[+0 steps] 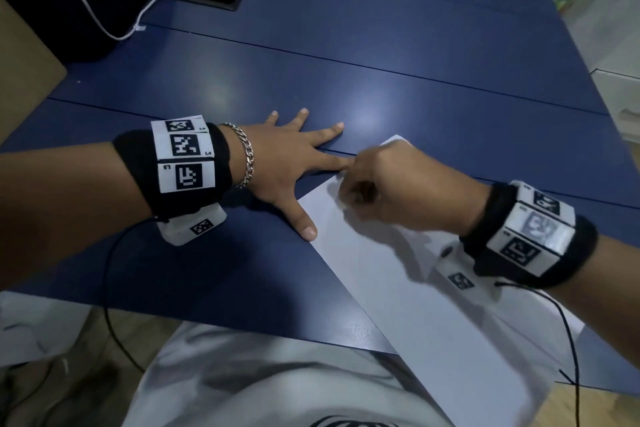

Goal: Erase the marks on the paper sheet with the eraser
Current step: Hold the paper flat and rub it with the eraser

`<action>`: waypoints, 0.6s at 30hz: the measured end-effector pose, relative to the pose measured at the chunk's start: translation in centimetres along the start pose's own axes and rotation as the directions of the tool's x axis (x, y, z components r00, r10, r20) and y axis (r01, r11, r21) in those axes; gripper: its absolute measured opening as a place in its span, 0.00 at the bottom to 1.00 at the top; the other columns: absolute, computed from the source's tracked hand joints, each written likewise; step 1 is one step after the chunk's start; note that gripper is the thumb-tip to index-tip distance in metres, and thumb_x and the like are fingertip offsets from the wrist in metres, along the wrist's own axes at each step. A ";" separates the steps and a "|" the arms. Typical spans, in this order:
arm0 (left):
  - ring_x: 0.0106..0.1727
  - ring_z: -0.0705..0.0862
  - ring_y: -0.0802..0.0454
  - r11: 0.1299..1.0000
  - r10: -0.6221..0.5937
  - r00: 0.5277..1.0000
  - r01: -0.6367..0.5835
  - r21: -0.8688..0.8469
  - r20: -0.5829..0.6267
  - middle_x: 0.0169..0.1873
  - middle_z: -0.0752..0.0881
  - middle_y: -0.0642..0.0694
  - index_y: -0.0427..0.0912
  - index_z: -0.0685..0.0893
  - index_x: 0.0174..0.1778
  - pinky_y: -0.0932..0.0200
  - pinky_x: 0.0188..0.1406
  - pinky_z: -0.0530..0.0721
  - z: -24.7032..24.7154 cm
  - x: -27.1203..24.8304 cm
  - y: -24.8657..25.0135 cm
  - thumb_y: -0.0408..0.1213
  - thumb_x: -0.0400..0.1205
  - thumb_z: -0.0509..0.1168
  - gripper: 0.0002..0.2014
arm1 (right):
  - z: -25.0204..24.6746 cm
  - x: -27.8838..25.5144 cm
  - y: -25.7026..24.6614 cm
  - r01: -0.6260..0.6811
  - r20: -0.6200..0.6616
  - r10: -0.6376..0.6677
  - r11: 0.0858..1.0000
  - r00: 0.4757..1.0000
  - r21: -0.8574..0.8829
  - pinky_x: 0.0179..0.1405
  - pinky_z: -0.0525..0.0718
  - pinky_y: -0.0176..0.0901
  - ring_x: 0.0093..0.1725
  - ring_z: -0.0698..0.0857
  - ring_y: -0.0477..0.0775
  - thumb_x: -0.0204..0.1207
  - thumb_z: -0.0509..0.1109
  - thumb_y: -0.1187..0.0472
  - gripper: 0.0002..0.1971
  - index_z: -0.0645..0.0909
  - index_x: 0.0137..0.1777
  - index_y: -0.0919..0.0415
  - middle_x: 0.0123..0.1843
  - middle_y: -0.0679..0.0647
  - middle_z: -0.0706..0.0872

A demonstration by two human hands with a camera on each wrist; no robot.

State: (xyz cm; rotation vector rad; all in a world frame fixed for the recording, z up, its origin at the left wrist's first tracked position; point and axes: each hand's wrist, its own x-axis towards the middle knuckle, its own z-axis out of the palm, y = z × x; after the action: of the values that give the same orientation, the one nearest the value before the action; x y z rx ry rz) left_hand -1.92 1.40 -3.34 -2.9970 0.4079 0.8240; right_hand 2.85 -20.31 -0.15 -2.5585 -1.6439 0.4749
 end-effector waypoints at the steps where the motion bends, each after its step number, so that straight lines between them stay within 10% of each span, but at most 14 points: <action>1: 0.91 0.37 0.23 1.000 0.000 1.000 0.000 0.002 0.001 0.91 0.27 0.58 0.94 0.26 0.71 0.11 0.82 0.50 0.0 0.0 0.0 0.92 0.53 0.65 0.62 | -0.2 0.4 0.5 -0.058 -0.043 0.058 0.998 0.997 0.014 0.42 0.85 0.53 0.36 0.85 0.56 0.75 0.72 0.54 0.05 0.89 0.41 0.50 0.37 0.46 0.86; 8: 0.91 0.37 0.24 1.000 -0.001 1.000 0.001 -0.008 -0.005 0.91 0.29 0.58 0.90 0.32 0.80 0.11 0.82 0.50 0.2 0.0 0.0 0.91 0.53 0.66 0.65 | 1.2 -1.4 -1.6 0.061 0.096 -0.065 0.997 0.993 0.049 0.42 0.85 0.54 0.34 0.84 0.54 0.70 0.65 0.52 0.09 0.87 0.40 0.52 0.36 0.47 0.85; 13: 0.91 0.38 0.23 1.000 0.002 1.000 -0.003 0.009 0.005 0.92 0.29 0.56 0.91 0.29 0.77 0.10 0.81 0.52 -0.1 0.0 0.1 0.92 0.53 0.65 0.64 | 0.2 -0.3 1.0 -0.080 -0.116 0.082 0.997 0.990 0.024 0.42 0.84 0.49 0.31 0.78 0.44 0.74 0.73 0.57 0.05 0.87 0.37 0.51 0.33 0.43 0.80; 18: 0.92 0.36 0.25 1.000 -0.008 1.000 0.008 0.001 0.007 0.91 0.28 0.59 0.88 0.32 0.81 0.12 0.83 0.50 0.1 -0.1 0.0 0.90 0.54 0.67 0.66 | 1.3 -2.0 -1.3 0.071 0.095 -0.075 0.996 0.993 0.044 0.40 0.82 0.50 0.36 0.83 0.56 0.72 0.68 0.57 0.05 0.84 0.38 0.53 0.37 0.48 0.84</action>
State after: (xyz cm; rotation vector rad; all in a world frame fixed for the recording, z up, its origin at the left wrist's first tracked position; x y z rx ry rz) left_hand -2.05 1.39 -3.35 -2.9920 0.3964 0.8335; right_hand 0.58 -21.70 -0.68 -2.4732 -1.7323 0.6289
